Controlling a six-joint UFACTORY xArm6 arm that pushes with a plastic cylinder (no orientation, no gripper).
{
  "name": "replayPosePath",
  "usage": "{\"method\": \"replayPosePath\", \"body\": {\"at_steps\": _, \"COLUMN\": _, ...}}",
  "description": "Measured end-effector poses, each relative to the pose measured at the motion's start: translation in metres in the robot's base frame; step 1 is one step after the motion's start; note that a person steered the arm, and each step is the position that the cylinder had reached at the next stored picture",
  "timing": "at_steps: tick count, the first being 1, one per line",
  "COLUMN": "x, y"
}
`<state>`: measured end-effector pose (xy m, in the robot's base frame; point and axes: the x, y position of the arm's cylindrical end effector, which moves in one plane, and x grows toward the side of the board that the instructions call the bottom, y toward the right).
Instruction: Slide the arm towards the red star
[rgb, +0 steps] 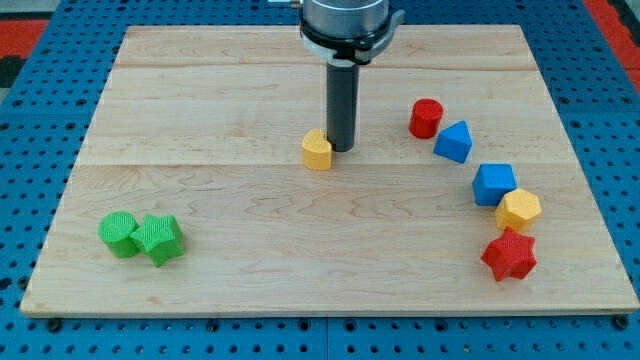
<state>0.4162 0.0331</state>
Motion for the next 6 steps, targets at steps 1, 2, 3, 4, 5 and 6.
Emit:
{"method": "replayPosePath", "body": {"at_steps": 1, "x": 0.018, "y": 0.064}}
{"method": "replayPosePath", "body": {"at_steps": 2, "x": 0.07, "y": 0.075}}
{"method": "replayPosePath", "body": {"at_steps": 3, "x": 0.093, "y": 0.075}}
{"method": "replayPosePath", "body": {"at_steps": 4, "x": 0.101, "y": 0.075}}
{"method": "replayPosePath", "body": {"at_steps": 5, "x": 0.153, "y": 0.073}}
{"method": "replayPosePath", "body": {"at_steps": 6, "x": 0.174, "y": 0.073}}
